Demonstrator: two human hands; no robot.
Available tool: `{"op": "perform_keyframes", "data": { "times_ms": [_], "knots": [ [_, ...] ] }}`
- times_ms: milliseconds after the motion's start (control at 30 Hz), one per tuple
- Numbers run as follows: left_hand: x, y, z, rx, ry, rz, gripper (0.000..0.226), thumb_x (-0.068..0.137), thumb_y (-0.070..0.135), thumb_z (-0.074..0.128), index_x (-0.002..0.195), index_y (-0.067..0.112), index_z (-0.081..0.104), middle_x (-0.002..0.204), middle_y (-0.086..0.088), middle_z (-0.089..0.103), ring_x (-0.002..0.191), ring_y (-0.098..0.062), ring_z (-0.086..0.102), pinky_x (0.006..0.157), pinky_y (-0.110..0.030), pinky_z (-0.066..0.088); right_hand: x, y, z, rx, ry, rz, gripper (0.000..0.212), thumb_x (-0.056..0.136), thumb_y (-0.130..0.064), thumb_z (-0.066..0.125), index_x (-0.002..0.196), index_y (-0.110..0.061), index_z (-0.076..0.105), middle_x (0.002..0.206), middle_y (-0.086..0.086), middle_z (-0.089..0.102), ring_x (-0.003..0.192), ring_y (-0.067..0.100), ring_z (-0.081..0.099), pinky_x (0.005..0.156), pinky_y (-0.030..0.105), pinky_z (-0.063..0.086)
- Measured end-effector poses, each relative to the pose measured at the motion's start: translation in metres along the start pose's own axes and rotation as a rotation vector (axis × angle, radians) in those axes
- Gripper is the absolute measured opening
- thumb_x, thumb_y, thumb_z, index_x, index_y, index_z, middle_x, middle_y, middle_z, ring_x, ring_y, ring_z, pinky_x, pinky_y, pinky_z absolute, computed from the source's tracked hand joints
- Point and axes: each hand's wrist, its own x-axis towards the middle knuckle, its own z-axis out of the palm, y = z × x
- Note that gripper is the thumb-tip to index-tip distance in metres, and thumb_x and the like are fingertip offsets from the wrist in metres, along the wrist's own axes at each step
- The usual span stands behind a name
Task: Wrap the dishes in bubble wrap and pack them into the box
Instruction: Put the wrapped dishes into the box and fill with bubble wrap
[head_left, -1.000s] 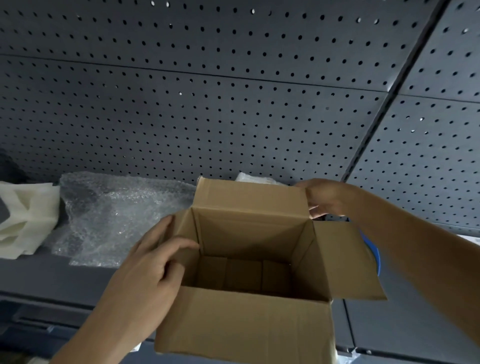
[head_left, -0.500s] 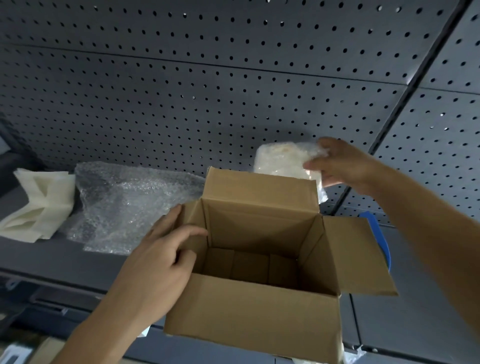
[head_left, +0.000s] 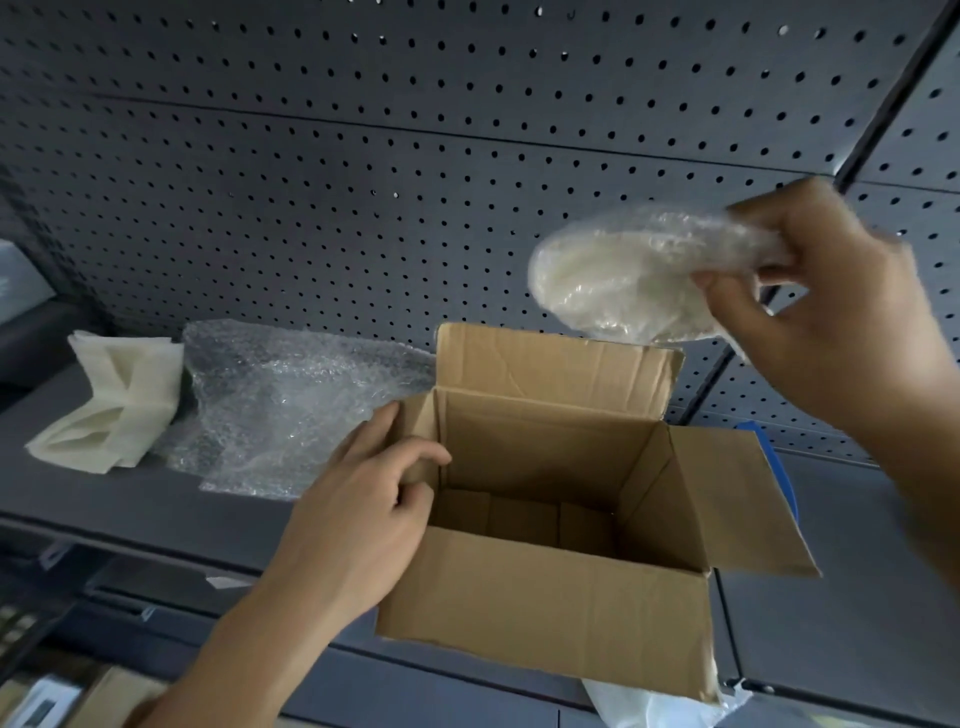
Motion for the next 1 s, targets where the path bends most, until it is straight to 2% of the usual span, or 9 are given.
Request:
{"op": "perform_keyframes", "data": {
  "times_ms": [67, 167, 233, 300, 433, 567, 767, 900, 1000],
  "knots": [
    [0.000, 0.001, -0.001, 0.012, -0.004, 0.007, 0.037, 0.101, 0.019, 0.045, 0.119, 0.049, 0.058, 0.165, 0.024, 0.010, 0.151, -0.002, 0.015, 0.107, -0.033, 0.038, 0.004, -0.003, -0.004, -0.010, 0.043, -0.036, 0.026, 0.094, -0.016, 0.069, 0.112, -0.002, 0.055, 0.098, 0.002, 0.064, 0.081, 0.023, 0.068, 0.070, 0.021, 0.056],
    [0.001, 0.001, -0.002, 0.023, -0.023, 0.007, 0.038, 0.100, 0.021, 0.045, 0.123, 0.050, 0.056, 0.166, 0.023, 0.009, 0.152, -0.005, 0.016, 0.109, -0.035, 0.037, 0.006, -0.001, -0.010, 0.002, 0.087, -0.062, 0.031, 0.097, -0.023, 0.067, 0.116, -0.002, 0.053, 0.103, -0.004, 0.064, 0.089, 0.017, 0.068, 0.076, 0.029, 0.059],
    [0.001, 0.000, -0.004, 0.041, -0.045, 0.007, 0.042, 0.100, 0.024, 0.044, 0.132, 0.051, 0.050, 0.167, 0.022, 0.008, 0.152, -0.008, 0.018, 0.113, -0.036, 0.037, 0.009, -0.001, -0.016, 0.059, 0.108, -0.009, 0.045, 0.098, -0.040, 0.061, 0.121, -0.001, 0.054, 0.105, -0.018, 0.061, 0.096, -0.002, 0.065, 0.079, 0.021, 0.057],
    [0.001, 0.001, -0.006, 0.070, -0.067, 0.008, 0.047, 0.101, 0.026, 0.043, 0.140, 0.052, 0.043, 0.167, 0.020, 0.006, 0.153, -0.010, 0.018, 0.116, -0.039, 0.035, 0.014, -0.003, -0.020, 0.169, 0.139, 0.103, 0.054, 0.094, -0.045, 0.061, 0.126, -0.001, 0.057, 0.107, -0.017, 0.060, 0.096, -0.018, 0.059, 0.080, 0.010, 0.052],
    [0.002, 0.003, -0.009, 0.105, -0.093, 0.004, 0.055, 0.100, 0.026, 0.044, 0.148, 0.050, 0.033, 0.168, 0.019, 0.003, 0.153, -0.012, 0.014, 0.119, -0.042, 0.031, 0.003, -0.019, -0.016, 0.221, -0.064, 0.046, 0.037, 0.094, -0.039, 0.067, 0.111, -0.010, 0.052, 0.095, 0.002, 0.066, 0.088, 0.008, 0.071, 0.076, 0.020, 0.058],
    [0.006, 0.004, -0.014, 0.102, -0.083, 0.039, 0.062, 0.095, 0.022, 0.053, 0.150, 0.043, 0.034, 0.166, 0.022, 0.006, 0.151, -0.011, 0.020, 0.116, -0.035, 0.032, -0.017, -0.031, 0.016, 0.100, -0.367, -0.044, 0.025, 0.090, -0.038, 0.065, 0.101, -0.019, 0.054, 0.079, -0.006, 0.065, 0.072, 0.009, 0.070, 0.064, 0.029, 0.059],
    [0.012, 0.003, -0.014, 0.163, -0.076, 0.083, 0.063, 0.094, 0.035, 0.064, 0.151, 0.036, 0.036, 0.166, 0.016, 0.011, 0.152, -0.014, 0.018, 0.127, -0.037, 0.013, -0.034, -0.015, 0.071, -0.085, -0.655, -0.163, 0.021, 0.093, -0.029, 0.060, 0.104, -0.030, 0.043, 0.094, -0.008, 0.051, 0.077, 0.018, 0.056, 0.065, 0.042, 0.053],
    [0.013, 0.005, -0.016, 0.149, -0.068, 0.115, 0.064, 0.093, 0.044, 0.067, 0.150, 0.040, 0.038, 0.165, 0.022, 0.013, 0.151, -0.009, 0.021, 0.118, -0.035, 0.031, -0.041, -0.018, 0.091, -0.259, -0.766, -0.240, 0.022, 0.097, -0.031, 0.057, 0.115, -0.021, 0.050, 0.116, -0.002, 0.051, 0.087, 0.023, 0.063, 0.073, 0.039, 0.056],
    [0.013, 0.006, -0.018, 0.190, -0.092, 0.155, 0.061, 0.095, 0.038, 0.066, 0.148, 0.045, 0.037, 0.164, 0.027, 0.009, 0.150, -0.004, 0.020, 0.111, -0.030, 0.034, -0.050, -0.020, 0.101, -0.415, -0.725, -0.348, 0.028, 0.092, -0.035, 0.064, 0.112, -0.018, 0.057, 0.109, 0.002, 0.058, 0.078, 0.021, 0.064, 0.055, 0.036, 0.055]
  ]
}}
